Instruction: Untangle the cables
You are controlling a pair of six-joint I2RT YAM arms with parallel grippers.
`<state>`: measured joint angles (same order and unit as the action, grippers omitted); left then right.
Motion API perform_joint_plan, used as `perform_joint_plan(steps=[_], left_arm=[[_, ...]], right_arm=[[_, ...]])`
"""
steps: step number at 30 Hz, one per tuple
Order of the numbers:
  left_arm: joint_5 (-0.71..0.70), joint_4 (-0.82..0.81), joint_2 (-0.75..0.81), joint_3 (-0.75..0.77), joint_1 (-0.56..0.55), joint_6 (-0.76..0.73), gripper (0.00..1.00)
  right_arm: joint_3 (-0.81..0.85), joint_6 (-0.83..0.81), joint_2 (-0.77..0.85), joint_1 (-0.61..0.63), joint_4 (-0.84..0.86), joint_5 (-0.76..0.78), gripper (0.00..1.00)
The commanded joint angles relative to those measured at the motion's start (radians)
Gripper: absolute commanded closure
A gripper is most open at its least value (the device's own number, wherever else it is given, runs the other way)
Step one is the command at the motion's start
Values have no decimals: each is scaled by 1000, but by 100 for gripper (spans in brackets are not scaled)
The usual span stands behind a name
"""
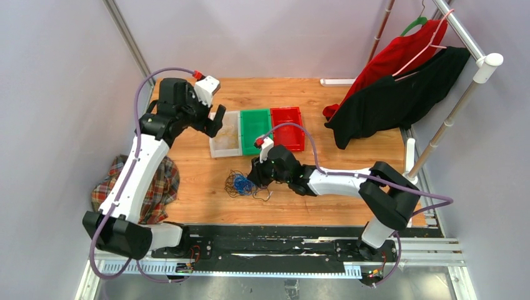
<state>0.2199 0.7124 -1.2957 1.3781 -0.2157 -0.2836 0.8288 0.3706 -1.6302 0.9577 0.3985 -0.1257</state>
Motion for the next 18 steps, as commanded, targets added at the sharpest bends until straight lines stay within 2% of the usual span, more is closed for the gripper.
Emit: perform_joint_plan(steps=[1, 3, 5, 6, 10, 18], left_arm=[[10, -13, 59, -48, -2, 13, 2], [76, 6, 73, -78, -2, -15, 2], [206, 52, 80, -111, -2, -86, 2], [281, 94, 83, -129, -2, -125, 1], [490, 157, 118, -212, -4, -236, 6], [672, 236, 193, -269, -14, -416, 9]], right_arm=[[54, -9, -15, -11, -18, -23, 77], [51, -20, 11, -11, -18, -6, 86], [50, -34, 50, -11, -29, 3, 97], [50, -38, 70, -11, -36, 3, 99], [41, -43, 146, -11, -45, -39, 100], [23, 11, 216, -11, 25, -223, 99]])
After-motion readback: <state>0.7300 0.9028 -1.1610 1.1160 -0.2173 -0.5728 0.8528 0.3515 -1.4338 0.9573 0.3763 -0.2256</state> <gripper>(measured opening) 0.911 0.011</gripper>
